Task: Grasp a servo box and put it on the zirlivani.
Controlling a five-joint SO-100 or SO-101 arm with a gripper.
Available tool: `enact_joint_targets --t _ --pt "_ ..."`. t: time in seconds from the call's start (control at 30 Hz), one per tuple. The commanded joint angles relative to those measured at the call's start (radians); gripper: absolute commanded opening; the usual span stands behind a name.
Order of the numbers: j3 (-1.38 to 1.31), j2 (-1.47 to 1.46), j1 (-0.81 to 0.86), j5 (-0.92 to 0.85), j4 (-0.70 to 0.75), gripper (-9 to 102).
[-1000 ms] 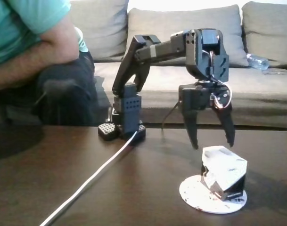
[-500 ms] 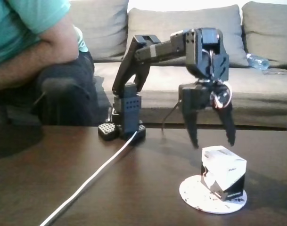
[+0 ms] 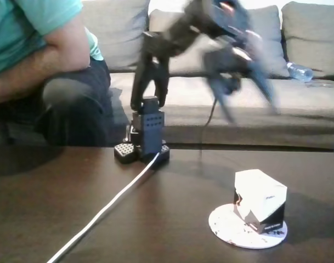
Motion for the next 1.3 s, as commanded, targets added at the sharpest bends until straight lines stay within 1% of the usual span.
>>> enact_joint_targets --t 0.0,0.03,0.07,0.2,0.27,0.33,0.47,0.57,0.67,0.77,0.83,0.93,1.0,1.1,1.27 --pt "0.087 0.138 0.175 0.089 0.067 1" --pt "0.117 0.160 0.225 0.143 0.057 0" --pt "0.150 0.183 0.273 0.195 0.044 1" --pt "0.374 0.273 0.425 0.382 -0.066 1" --pt "0.551 0.353 0.463 0.433 -0.184 1" --pt "0.769 0.477 0.479 0.491 -0.347 1" --pt "1.241 0.831 0.466 0.578 -0.650 0" --pt "1.560 1.121 0.439 0.620 -0.775 0" --pt "1.855 1.401 0.402 0.615 -0.798 0" --pt "2.082 1.667 0.390 0.617 -0.787 0" --pt "2.195 1.833 0.394 0.617 -0.741 0" --pt "2.313 2.034 0.390 0.617 -0.589 0" --pt "2.283 2.042 0.403 0.626 -0.554 0" --pt "2.279 1.994 0.407 0.627 -0.552 0" --pt "2.278 2.016 0.407 0.663 -0.515 0"
